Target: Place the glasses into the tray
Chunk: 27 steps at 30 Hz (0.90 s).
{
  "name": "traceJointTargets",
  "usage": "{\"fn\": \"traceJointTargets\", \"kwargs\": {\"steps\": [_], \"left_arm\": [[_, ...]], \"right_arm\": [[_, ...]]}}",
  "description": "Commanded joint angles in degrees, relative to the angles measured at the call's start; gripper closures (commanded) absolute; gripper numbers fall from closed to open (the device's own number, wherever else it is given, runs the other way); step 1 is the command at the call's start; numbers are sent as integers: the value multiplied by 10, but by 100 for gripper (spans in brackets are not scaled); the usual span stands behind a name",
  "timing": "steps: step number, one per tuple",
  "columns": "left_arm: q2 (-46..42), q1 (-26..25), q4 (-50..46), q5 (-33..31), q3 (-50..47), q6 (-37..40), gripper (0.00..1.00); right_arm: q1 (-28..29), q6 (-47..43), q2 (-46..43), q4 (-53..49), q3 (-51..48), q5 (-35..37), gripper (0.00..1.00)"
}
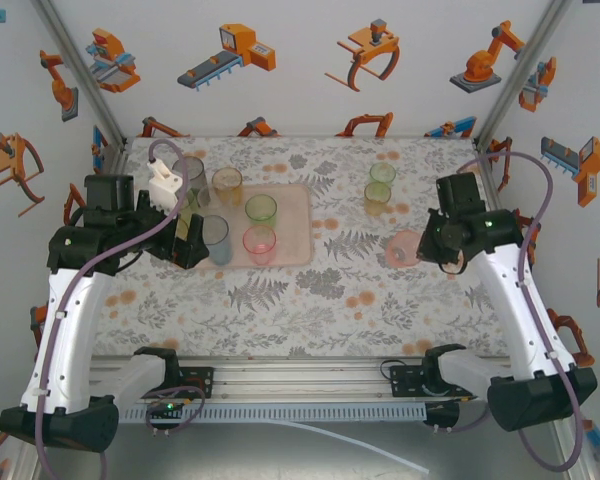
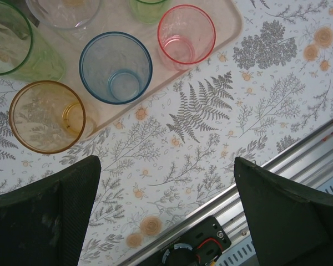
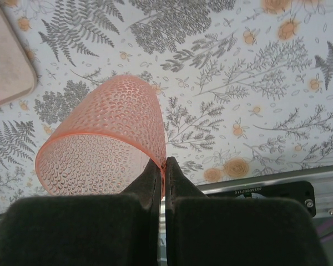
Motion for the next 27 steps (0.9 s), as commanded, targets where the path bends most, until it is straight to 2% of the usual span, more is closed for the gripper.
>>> {"fn": "traceJointTargets", "kwargs": {"steps": [1,27], "left_arm": [[-9,-2,-6,24,2,-9,3],[-14,-2,15,33,3,-9,3]], "right_arm": [[24,-17,30,-8,56,26,100],[171,-71,455,78,468,85,100]]}}
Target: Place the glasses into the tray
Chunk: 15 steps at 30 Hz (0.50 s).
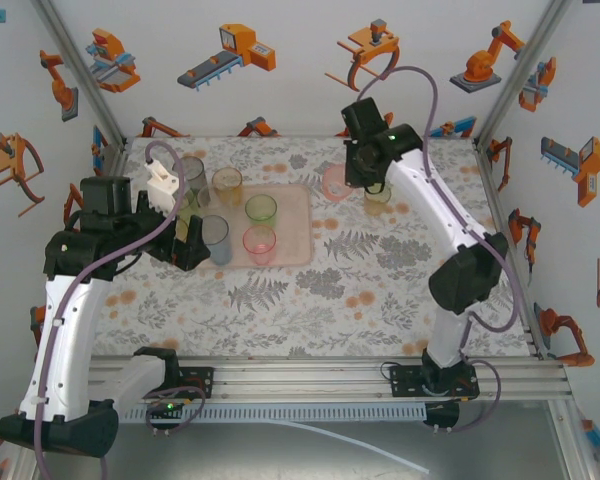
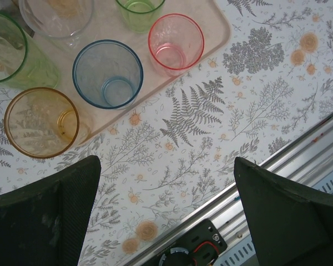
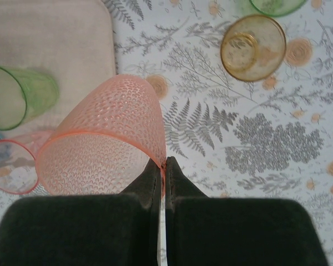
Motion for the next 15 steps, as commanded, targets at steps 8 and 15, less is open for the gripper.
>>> {"fn": "traceJointTargets", "kwargs": {"steps": [8,15], "left_arm": [[-2,-2,13,15,0,-5,3],[0,-2,16,22,-2,-9,3]], "right_arm": [[36,-20,136,36,157,2,100],[42,-8,198,66,204,-24,100]]}}
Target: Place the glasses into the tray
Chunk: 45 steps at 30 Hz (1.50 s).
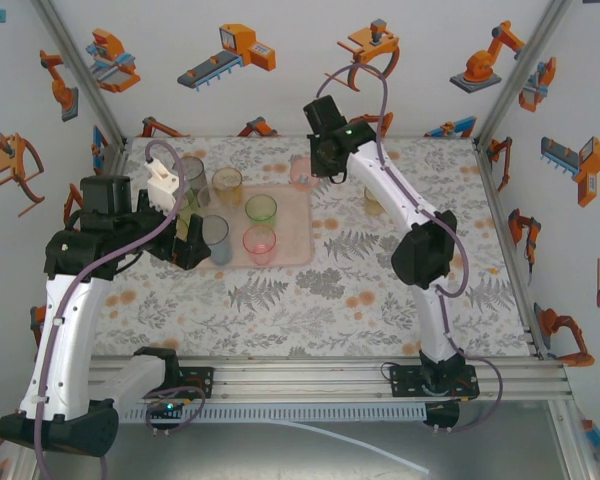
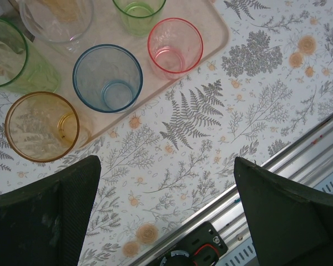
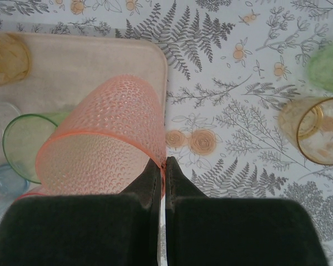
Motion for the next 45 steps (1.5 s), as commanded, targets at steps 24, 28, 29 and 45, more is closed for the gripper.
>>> {"fn": "traceJointTargets", "kwargs": {"steps": [24,28,29,45], "left_arm": [[4,-2,10,28,0,-14,3],[3,-2,12,28,-2,-14,3],[3,-2,13,27,-2,-15,3],[-1,-2,14,31,-5,-16,3]], "right_arm": [[19,43,127,92,98,-74,100],[18,48,134,96,102,-78,100],[18,49,134,98,102,-80,100],[18,73,161,116,104,-107,100]]}}
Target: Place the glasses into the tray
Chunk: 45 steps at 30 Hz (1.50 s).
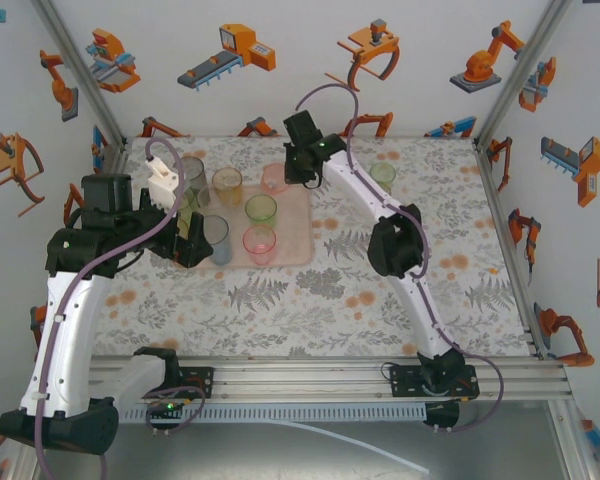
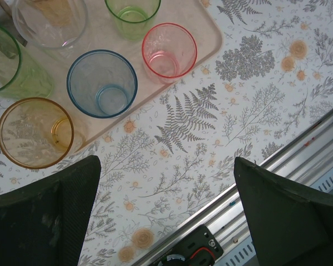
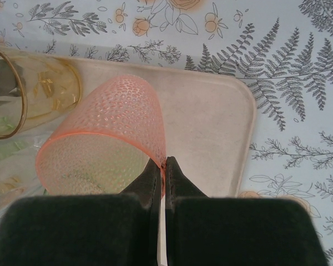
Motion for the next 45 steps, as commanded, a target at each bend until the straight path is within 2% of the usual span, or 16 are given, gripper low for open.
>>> {"fn": "traceJointTargets", "kwargs": {"steps": [1,26,45], "left_arm": [[-8,-2,7,16,-7,-9,3],[-10,-1,12,25,-10,-15,3],[-14,0,14,23,-15,-15,3]], "right_arm": [[4,16,10,16,22,-12,100],[5,14,29,6,33,-25,100],[5,14,40,-5,41,-27,95]]}}
